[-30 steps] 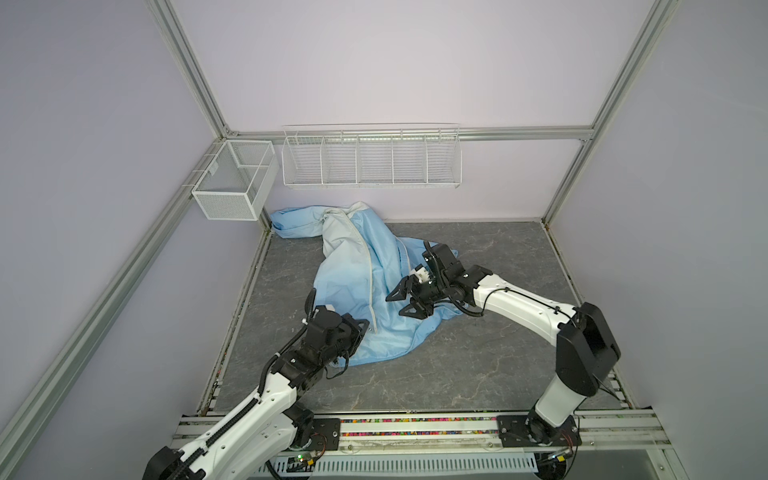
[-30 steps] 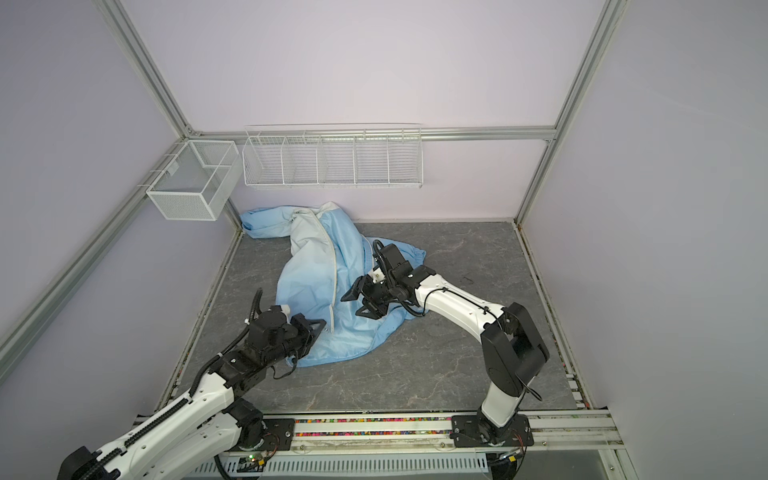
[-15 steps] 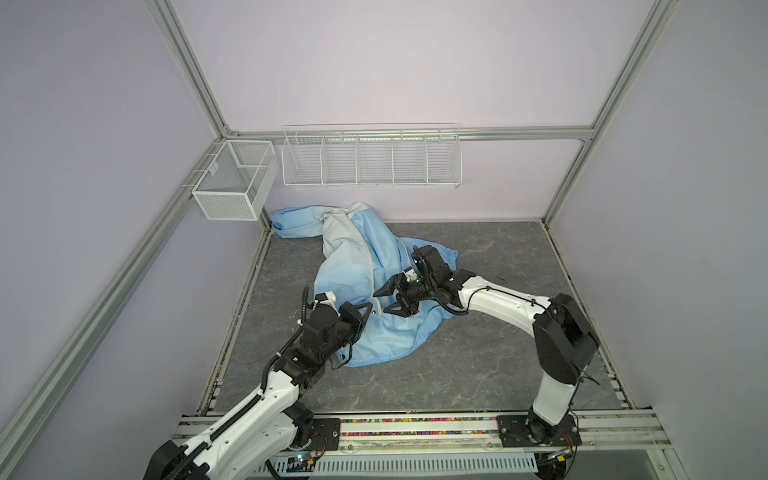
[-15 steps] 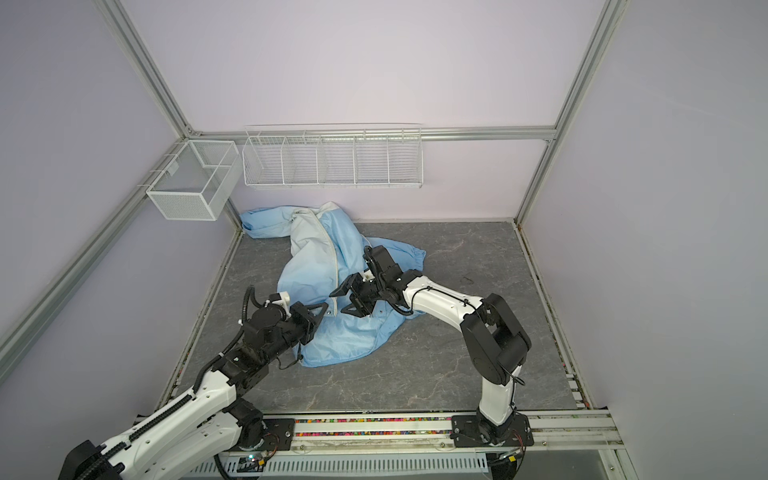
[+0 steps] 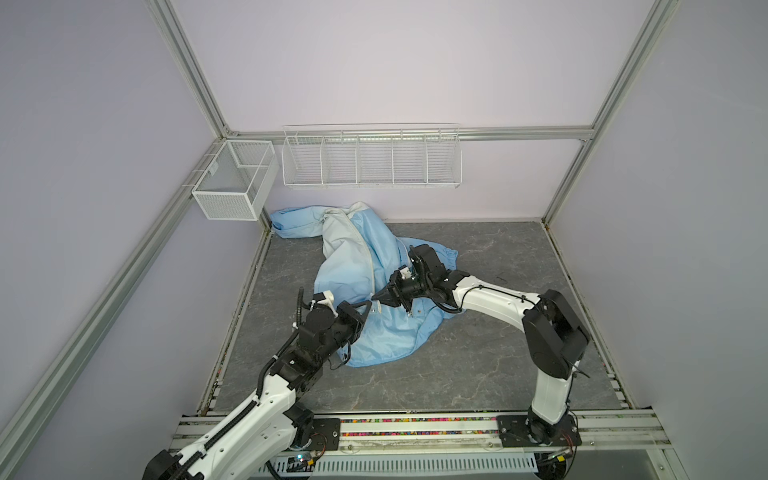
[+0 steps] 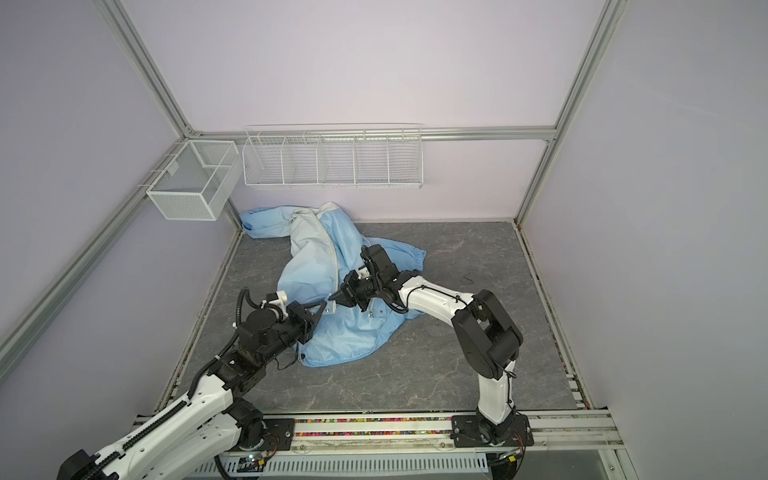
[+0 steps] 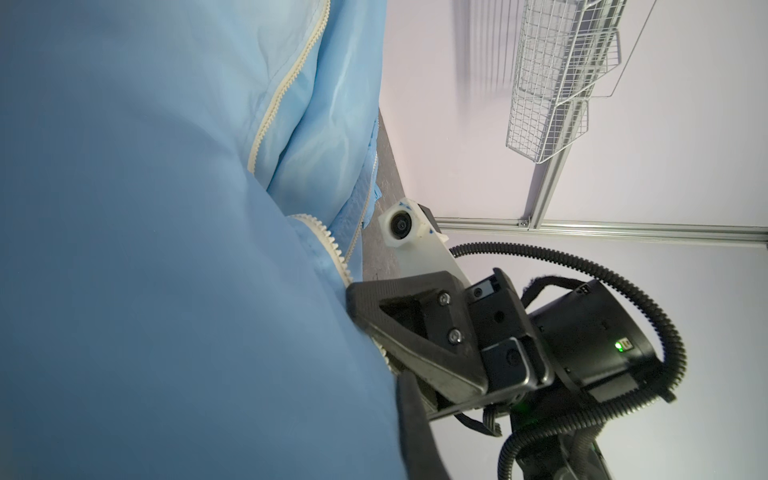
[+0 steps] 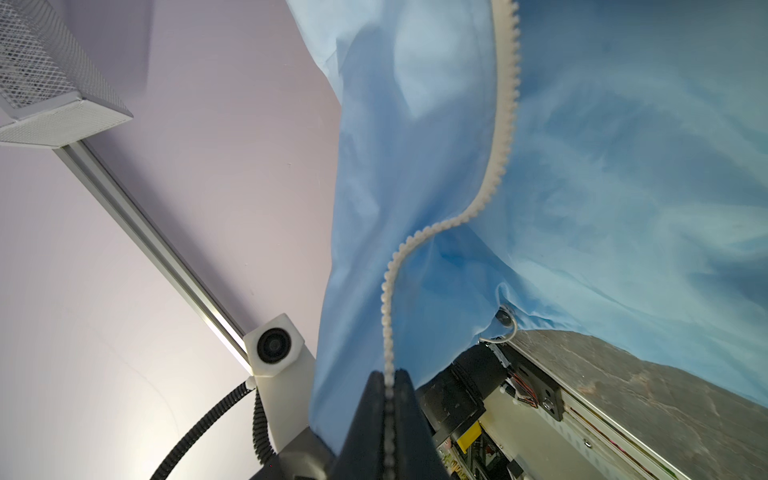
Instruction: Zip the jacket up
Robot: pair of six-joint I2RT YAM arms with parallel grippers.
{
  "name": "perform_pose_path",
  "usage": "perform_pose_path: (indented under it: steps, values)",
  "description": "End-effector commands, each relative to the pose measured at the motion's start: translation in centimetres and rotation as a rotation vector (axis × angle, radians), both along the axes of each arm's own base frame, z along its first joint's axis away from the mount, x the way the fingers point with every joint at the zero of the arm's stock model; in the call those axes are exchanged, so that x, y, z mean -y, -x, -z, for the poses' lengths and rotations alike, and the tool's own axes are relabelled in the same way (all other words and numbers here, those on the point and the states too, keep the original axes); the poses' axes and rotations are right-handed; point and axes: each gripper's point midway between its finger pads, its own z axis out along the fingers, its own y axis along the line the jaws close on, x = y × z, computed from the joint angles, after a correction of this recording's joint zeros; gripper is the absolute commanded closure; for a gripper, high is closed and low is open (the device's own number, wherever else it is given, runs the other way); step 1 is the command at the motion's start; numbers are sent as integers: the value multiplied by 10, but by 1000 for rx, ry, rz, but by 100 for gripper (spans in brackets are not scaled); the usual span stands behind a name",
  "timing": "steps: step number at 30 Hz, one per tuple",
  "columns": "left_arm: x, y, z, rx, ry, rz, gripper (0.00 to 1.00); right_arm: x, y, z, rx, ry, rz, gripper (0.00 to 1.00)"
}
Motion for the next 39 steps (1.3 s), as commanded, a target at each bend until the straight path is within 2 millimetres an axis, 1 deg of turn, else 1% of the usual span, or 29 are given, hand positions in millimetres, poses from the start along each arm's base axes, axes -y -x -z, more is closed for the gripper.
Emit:
perform_pose_path:
  steps: [1,2,3,5,10,13,14,15,18,21,24,33,36,39]
  values:
    - [-7,5,0,-9,14,-19,63,-4,-2,-11,50,-29,-30,93]
    - [-7,7,2,-14,13,-13,51,-3,-2,-12,71,-33,-44,93]
    - [-7,9,4,-20,15,-7,44,-4,-2,-13,90,-39,-61,93]
    - [-3,12,7,-22,39,16,39,-4,0,-14,134,-44,-112,93]
    - [6,17,18,-51,87,63,35,6,6,-2,207,-7,-186,93]
    - [11,17,22,-69,89,87,35,11,7,3,249,-2,-207,93]
    - [14,18,20,-63,95,101,35,11,8,4,261,-5,-215,93]
    - [17,17,26,-83,88,113,35,11,8,5,266,-5,-219,92]
    - [25,18,28,-90,91,155,37,10,7,4,285,-21,-224,93]
    - [26,18,27,-79,96,158,41,10,4,5,288,-25,-224,93]
    - [25,18,24,-58,92,157,41,10,3,7,286,-31,-229,93]
    - [23,15,23,-39,87,144,41,12,4,12,286,-15,-239,93]
    - [24,14,23,-38,84,146,48,13,4,16,280,-4,-245,93]
    - [27,13,24,-42,81,155,53,15,6,18,281,7,-252,93]
